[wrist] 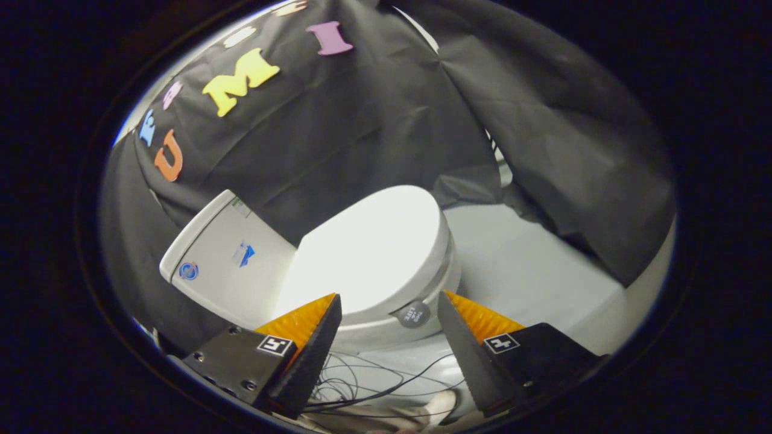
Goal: Open the toilet lid.
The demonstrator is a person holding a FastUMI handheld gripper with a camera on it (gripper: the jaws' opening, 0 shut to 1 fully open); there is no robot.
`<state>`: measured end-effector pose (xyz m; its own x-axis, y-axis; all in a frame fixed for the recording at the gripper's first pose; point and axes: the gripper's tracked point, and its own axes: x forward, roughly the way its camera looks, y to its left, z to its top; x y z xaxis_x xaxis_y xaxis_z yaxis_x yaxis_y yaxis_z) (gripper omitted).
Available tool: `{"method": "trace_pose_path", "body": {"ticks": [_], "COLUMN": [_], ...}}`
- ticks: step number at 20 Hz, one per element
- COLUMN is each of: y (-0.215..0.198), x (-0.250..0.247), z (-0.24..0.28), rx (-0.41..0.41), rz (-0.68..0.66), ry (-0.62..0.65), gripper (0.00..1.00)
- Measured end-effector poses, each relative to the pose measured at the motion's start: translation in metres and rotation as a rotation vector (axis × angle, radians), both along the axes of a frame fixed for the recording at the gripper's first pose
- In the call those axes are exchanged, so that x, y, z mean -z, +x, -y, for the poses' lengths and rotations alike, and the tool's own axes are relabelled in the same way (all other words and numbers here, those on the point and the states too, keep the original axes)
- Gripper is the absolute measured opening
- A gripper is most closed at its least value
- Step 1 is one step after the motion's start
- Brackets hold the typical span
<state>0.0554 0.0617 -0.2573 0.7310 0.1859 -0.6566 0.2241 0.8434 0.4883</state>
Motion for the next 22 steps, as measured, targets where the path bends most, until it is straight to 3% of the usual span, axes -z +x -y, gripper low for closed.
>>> {"method": "trace_pose_path", "body": {"ticks": [12, 19, 22], "y": [0.008, 0.013, 0.016], "x": [0.074, 0.083, 0.089], "z": [-0.006, -0.01, -0.013], "rx": [0.073, 0.126, 0.137], "rz": [-0.107, -0.139, -0.143], "ry": [0.209, 0.354, 0.392], "gripper": [0.99, 0.97, 0.92]}}
